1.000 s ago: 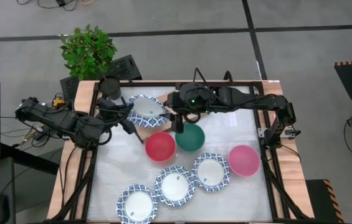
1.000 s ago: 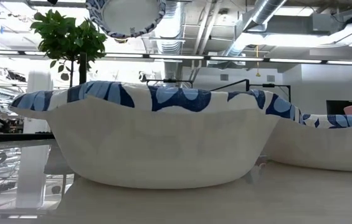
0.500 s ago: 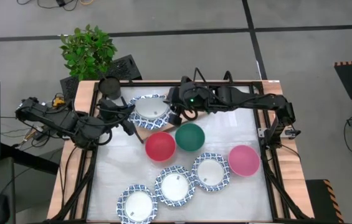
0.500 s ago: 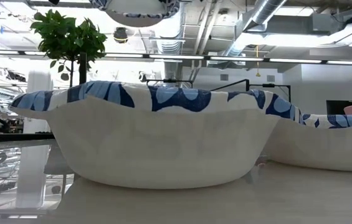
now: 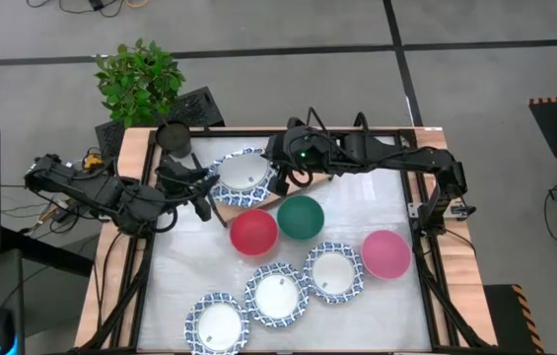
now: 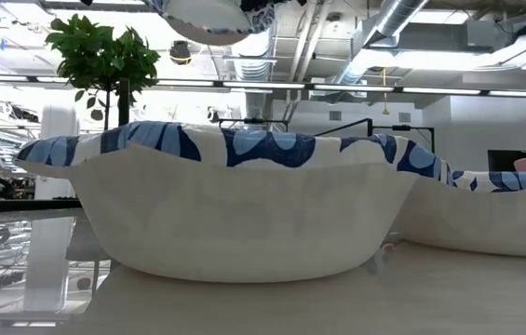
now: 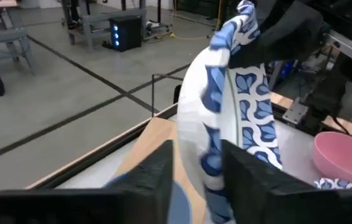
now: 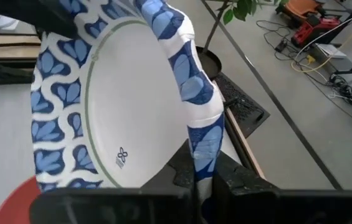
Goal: Place and stack bowls onto a shelf
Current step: Put the white patterned bowl on the shelf
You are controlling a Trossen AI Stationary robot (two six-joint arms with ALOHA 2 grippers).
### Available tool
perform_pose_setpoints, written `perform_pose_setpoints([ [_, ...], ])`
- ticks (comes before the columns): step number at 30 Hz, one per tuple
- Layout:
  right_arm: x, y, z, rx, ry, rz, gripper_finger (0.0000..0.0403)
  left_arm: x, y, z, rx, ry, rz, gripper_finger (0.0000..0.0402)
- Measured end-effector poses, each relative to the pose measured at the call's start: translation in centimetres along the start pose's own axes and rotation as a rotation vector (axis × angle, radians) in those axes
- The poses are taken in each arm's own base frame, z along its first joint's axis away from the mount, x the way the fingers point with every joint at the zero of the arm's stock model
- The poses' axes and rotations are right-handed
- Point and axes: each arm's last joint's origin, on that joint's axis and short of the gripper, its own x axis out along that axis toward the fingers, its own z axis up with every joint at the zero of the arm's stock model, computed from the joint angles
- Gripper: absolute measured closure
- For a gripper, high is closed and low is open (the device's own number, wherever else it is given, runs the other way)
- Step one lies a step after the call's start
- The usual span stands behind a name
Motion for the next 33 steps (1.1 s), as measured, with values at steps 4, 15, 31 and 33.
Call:
perform_pose_setpoints([
  [4, 0.2, -0.7, -0.2, -0.006, 0.024, -0.014, 0.0365, 0.0, 0.1, 0.0, 0.006, -0.008, 0.017, 0.0209],
  [15, 0.9, -6.5, -2.7, -0.025, 0.252, -0.114, 0.0368, 0.0, 0.2, 0.0, 0.019, -0.022, 0.055, 0.0125],
  [31, 3.1, -20.3, -8.1, 0.309, 0.354, 0.099, 0.0369, 0.0, 0.4, -0.5, 0.001, 0.010, 0.068, 0.0125],
  [33, 4.4, -20.9, -9.0, 0.341, 0.379, 0.107, 0.0369, 0.0, 0.6, -0.7, -0.003, 0.025, 0.075, 0.0125],
])
